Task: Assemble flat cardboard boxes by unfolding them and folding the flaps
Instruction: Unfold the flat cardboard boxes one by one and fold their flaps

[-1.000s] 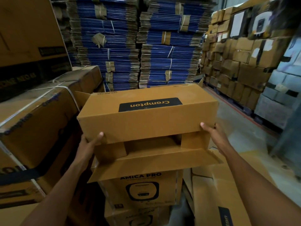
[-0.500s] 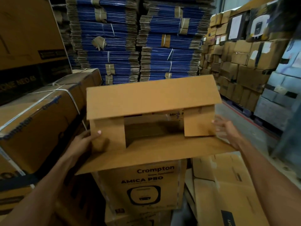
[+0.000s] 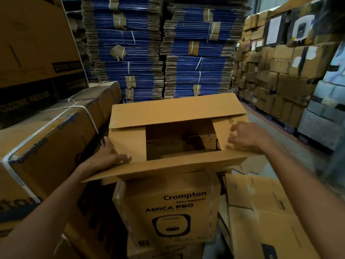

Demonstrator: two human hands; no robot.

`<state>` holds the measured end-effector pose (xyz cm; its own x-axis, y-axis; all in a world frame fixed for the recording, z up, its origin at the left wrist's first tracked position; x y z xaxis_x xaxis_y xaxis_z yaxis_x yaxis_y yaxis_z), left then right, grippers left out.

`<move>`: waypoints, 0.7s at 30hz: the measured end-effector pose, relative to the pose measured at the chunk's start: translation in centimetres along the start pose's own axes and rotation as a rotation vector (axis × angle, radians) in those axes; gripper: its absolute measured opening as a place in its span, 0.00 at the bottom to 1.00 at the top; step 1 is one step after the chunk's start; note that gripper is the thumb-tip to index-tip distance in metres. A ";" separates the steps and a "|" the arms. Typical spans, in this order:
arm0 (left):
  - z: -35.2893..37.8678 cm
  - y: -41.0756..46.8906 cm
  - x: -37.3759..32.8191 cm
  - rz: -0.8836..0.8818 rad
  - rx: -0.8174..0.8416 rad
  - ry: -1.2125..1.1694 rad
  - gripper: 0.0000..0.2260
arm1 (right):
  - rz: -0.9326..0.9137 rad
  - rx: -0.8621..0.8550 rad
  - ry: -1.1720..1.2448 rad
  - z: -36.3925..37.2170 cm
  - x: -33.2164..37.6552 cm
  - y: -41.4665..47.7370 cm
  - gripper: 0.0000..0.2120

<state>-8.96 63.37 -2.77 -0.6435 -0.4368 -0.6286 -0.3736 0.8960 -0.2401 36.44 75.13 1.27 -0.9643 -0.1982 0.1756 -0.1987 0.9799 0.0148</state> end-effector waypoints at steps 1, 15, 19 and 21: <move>0.2 -0.1 0.1 -0.011 -0.008 0.057 0.63 | -0.066 -0.066 -0.015 0.0 1.8 -0.4 0.25; -0.9 -0.7 -7.9 0.299 -0.085 0.647 0.42 | -0.439 0.375 0.081 6.0 12.4 -4.5 0.37; -1.1 -1.6 -9.8 0.362 -0.226 0.542 0.37 | -0.432 0.298 0.066 6.2 12.0 -5.2 0.35; -2.0 -2.1 -11.1 0.473 -0.372 0.495 0.34 | -0.439 0.265 0.059 6.5 12.0 -5.2 0.35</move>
<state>-2.34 66.21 6.21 -0.9809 -0.0788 -0.1776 -0.1288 0.9482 0.2904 24.73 67.47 -3.12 -0.7700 -0.5810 0.2639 -0.6277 0.7641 -0.1492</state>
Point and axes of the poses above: each hand's wrist, its own y-axis towards the middle knuckle, its own z-axis out of the palm, x = y × z, the point moved 6 cm from there along y, towards the middle knuckle, and after that the axes turned 4 degrees about -z, right-handed, at the moved point
